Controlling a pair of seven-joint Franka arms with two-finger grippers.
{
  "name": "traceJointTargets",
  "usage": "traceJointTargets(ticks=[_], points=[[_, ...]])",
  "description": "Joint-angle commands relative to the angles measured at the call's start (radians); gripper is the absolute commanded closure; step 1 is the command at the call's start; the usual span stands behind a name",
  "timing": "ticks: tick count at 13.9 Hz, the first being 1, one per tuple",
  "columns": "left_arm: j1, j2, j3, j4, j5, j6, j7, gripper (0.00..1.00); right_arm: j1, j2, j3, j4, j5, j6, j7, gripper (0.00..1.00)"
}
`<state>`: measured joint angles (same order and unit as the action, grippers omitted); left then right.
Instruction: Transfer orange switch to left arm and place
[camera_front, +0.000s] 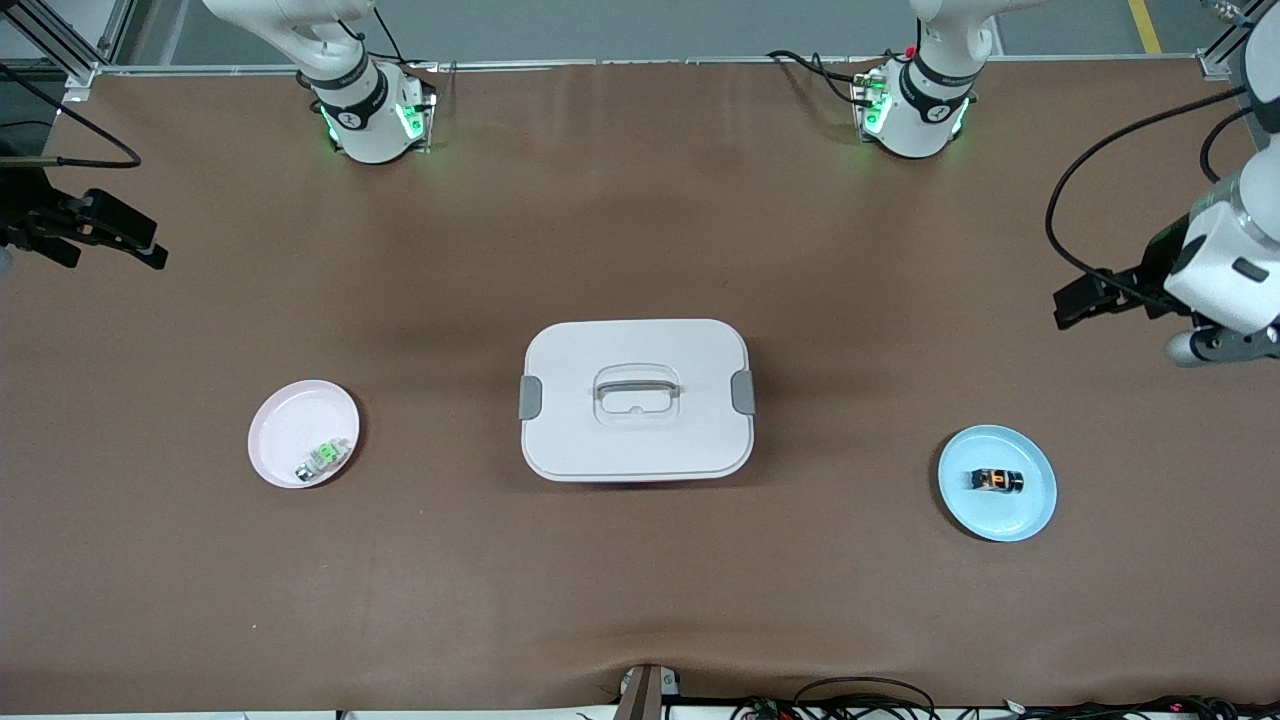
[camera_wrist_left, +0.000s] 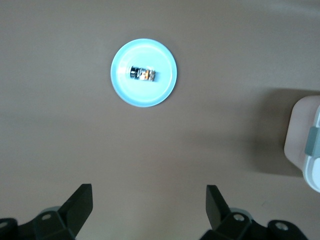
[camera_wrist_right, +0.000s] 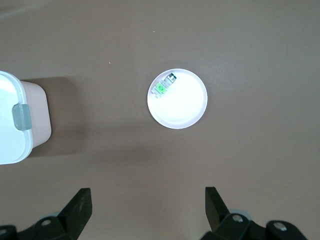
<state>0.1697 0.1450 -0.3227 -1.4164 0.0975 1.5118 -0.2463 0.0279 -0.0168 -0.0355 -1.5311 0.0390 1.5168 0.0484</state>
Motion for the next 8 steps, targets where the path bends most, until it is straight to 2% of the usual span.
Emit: traceJointTargets(ticks=[1, 6, 8], points=[[-0.109, -0.105, 0.114, -0.097, -0.001, -0.013, 0.030, 0.00, 0.004, -0.014, -0.006, -0.006, 0.004, 0.003, -0.008, 0.00], [-0.179, -0.206, 0.217, -0.191, -0.025, -0.005, 0.132, 0.00, 0.003, -0.014, -0.007, -0.006, 0.004, 0.003, -0.008, 0.00], [-0.179, -0.225, 0.220, -0.209, -0.025, -0.001, 0.163, 0.00, 0.003, -0.012, -0.007, -0.006, 0.004, 0.003, -0.008, 0.00]])
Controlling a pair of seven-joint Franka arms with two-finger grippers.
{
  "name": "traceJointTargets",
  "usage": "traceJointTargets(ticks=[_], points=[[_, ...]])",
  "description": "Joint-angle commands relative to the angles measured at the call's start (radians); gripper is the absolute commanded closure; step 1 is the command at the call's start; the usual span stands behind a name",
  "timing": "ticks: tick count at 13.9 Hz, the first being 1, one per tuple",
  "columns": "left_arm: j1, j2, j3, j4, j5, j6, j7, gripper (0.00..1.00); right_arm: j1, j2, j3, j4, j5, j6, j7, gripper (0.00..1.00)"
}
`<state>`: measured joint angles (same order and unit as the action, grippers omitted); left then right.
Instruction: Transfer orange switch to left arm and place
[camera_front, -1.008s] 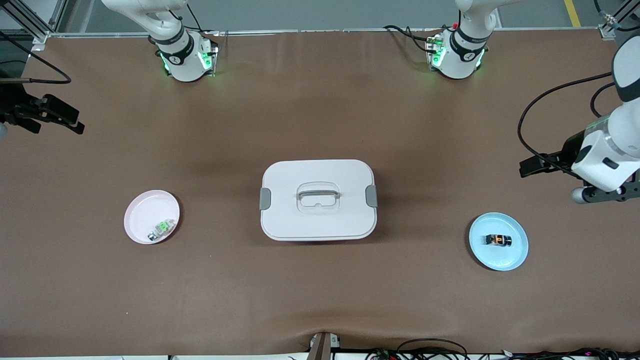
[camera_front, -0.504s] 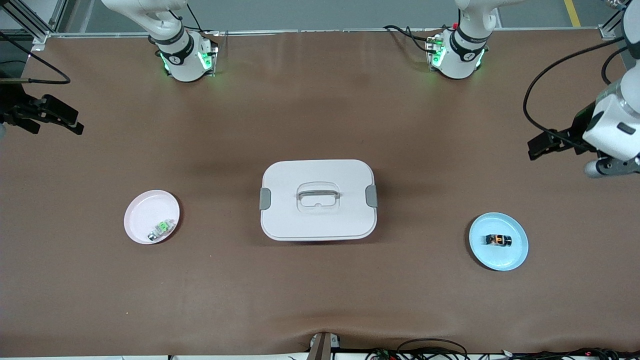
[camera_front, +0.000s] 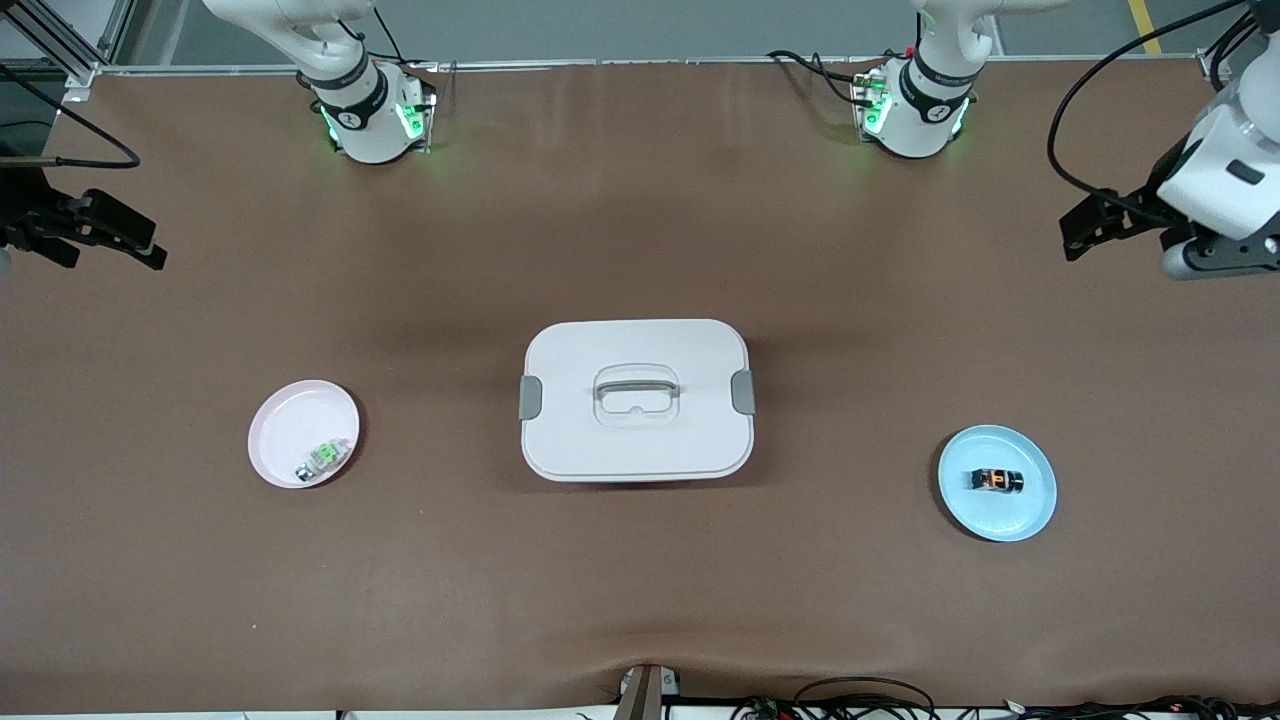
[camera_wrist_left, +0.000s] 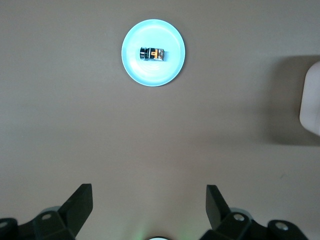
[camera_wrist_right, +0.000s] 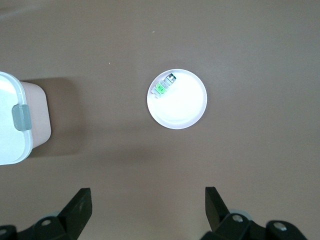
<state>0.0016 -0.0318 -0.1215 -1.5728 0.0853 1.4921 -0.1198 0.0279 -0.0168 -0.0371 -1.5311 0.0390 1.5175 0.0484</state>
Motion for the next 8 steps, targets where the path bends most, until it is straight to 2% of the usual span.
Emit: traceJointTargets(ticks=[1, 8], points=[[-0.011, -0.059, 0.019, -0.068, -0.015, 0.031, 0.039, 0.00, 0.003, -0.012, -0.006, -0.006, 0.004, 0.003, -0.008, 0.00], [-0.019, -0.096, 0.032, -0.090, -0.048, 0.040, 0.123, 0.00, 0.003, -0.012, -0.006, -0.006, 0.004, 0.004, -0.008, 0.00]])
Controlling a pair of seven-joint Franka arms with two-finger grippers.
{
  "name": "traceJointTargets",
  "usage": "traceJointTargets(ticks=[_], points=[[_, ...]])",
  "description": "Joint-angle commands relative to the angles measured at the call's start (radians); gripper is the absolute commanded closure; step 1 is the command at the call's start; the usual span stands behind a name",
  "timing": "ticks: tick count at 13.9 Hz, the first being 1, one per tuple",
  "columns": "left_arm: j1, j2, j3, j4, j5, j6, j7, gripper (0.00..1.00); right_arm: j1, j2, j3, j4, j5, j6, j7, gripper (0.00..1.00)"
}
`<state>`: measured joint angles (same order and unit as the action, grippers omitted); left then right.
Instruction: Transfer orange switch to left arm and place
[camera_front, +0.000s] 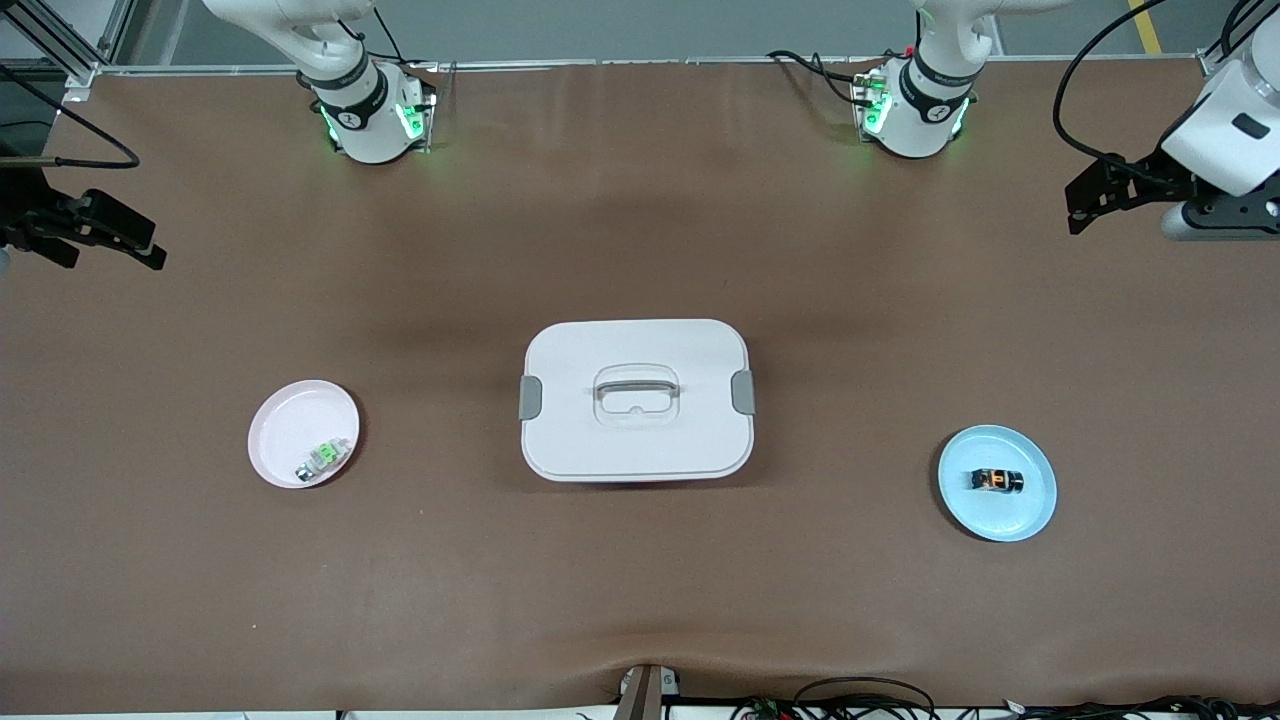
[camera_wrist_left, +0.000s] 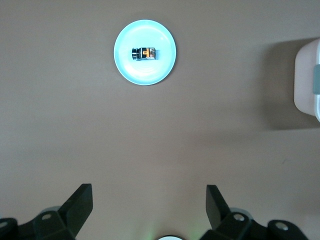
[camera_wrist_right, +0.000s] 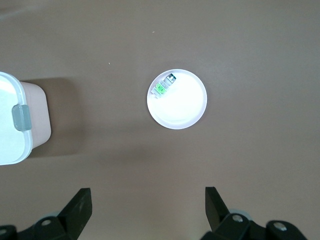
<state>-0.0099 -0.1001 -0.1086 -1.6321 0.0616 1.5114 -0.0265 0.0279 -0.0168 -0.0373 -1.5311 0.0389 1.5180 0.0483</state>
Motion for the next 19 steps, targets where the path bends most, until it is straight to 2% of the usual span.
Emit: traceJointTargets(ticks=[1, 19], points=[[-0.004, -0.026, 0.020, -0.031, -0.040, 0.020, 0.030, 0.00, 0.003, -0.012, -0.006, -0.006, 0.004, 0.004, -0.008, 0.00], [0.011, 0.020, 0.018, 0.035, -0.042, 0.012, -0.044, 0.00, 0.004, -0.012, -0.006, -0.006, 0.004, 0.007, -0.008, 0.00]])
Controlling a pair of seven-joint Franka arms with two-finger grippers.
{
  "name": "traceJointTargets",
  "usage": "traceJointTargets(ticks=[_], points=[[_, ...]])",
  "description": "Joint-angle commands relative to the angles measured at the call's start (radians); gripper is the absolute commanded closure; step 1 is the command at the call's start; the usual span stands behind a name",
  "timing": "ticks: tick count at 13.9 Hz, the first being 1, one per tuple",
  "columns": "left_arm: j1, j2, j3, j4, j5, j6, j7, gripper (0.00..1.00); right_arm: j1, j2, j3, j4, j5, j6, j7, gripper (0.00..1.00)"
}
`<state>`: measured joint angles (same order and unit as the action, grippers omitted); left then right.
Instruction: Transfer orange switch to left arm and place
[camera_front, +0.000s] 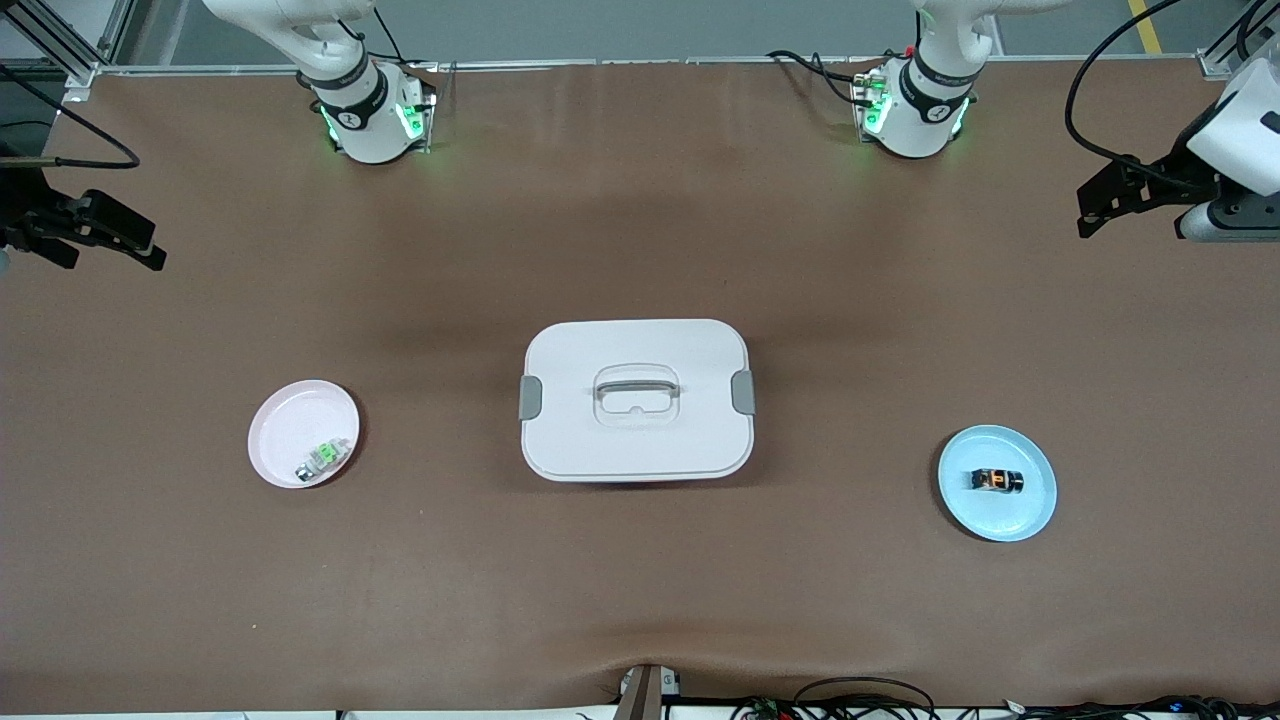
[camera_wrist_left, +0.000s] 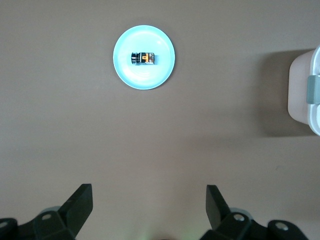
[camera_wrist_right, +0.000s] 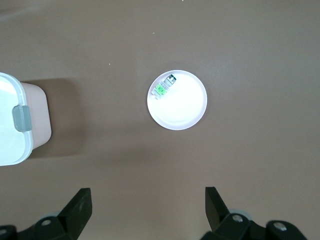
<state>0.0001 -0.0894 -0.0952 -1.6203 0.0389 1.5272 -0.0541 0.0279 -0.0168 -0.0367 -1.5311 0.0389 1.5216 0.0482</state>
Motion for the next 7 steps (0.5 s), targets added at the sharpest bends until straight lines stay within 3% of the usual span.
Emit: traceJointTargets(ticks=[1, 7], points=[[0.001, 0.010, 0.005, 0.027, -0.019, -0.004, -0.016, 0.00, 0.004, -0.012, -0.005, -0.006, 0.004, 0.005, -0.008, 0.00], [0.000, 0.010, 0.002, 0.028, -0.019, -0.019, -0.039, 0.00, 0.003, -0.012, -0.006, -0.006, 0.004, 0.005, -0.008, 0.00]])
